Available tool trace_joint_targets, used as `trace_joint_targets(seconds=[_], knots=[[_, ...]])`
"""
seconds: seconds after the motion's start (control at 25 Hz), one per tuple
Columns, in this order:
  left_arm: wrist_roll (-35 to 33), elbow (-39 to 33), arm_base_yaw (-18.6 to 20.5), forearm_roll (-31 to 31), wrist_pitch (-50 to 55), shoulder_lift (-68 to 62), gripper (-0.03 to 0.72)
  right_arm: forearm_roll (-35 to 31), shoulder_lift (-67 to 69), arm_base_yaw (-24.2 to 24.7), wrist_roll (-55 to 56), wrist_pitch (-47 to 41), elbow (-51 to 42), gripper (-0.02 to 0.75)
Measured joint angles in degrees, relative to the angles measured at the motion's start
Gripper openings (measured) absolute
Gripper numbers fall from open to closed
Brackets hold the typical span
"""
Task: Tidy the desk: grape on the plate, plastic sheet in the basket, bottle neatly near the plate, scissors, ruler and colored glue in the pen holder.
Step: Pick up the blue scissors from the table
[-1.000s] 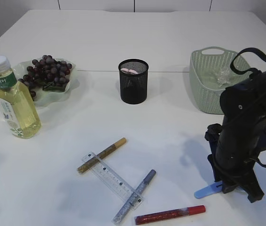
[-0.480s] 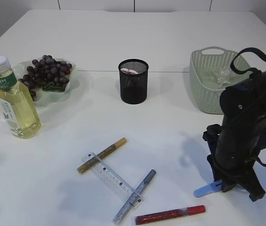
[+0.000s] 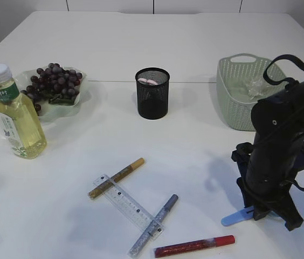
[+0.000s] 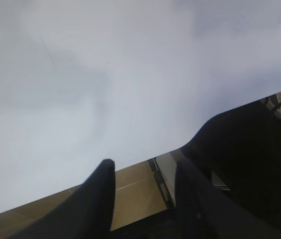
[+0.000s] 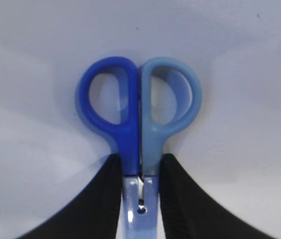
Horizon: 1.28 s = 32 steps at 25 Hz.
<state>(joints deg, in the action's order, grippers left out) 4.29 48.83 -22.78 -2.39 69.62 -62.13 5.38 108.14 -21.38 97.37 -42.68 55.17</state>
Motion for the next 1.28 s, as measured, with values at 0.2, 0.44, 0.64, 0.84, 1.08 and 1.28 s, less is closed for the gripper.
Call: trace_joint_targets(seconds=[0.2,0.44,0.64,0.84,1.08,1.28], knots=[[0.0,0.0,0.0,0.0,0.0,0.0,0.289,0.0,0.0,0.0,-0.1,0.0,0.0,0.217],[0.0,0.0,0.0,0.1,0.0,0.0,0.287,0.0,0.0,0.0,-0.1,0.0,0.0,0.217],[0.0,0.0,0.0,0.1,0.0,0.0,0.287,0.3,0.0,0.0,-0.1,0.0,0.0,0.217],[0.0,0.0,0.0,0.3,-0.3,0.0,0.287,0.4,0.0,0.0,-0.1,0.0,0.0,0.217],[0.0,0.0,0.0,0.4,-0.5,0.0,0.279,1.1,0.0,0.0,-0.1,0.0,0.0,0.217],[0.0,0.0,0.0,0.4,-0.7,0.0,0.278,1.3,0.0,0.0,-0.1,0.2,0.0,0.217]])
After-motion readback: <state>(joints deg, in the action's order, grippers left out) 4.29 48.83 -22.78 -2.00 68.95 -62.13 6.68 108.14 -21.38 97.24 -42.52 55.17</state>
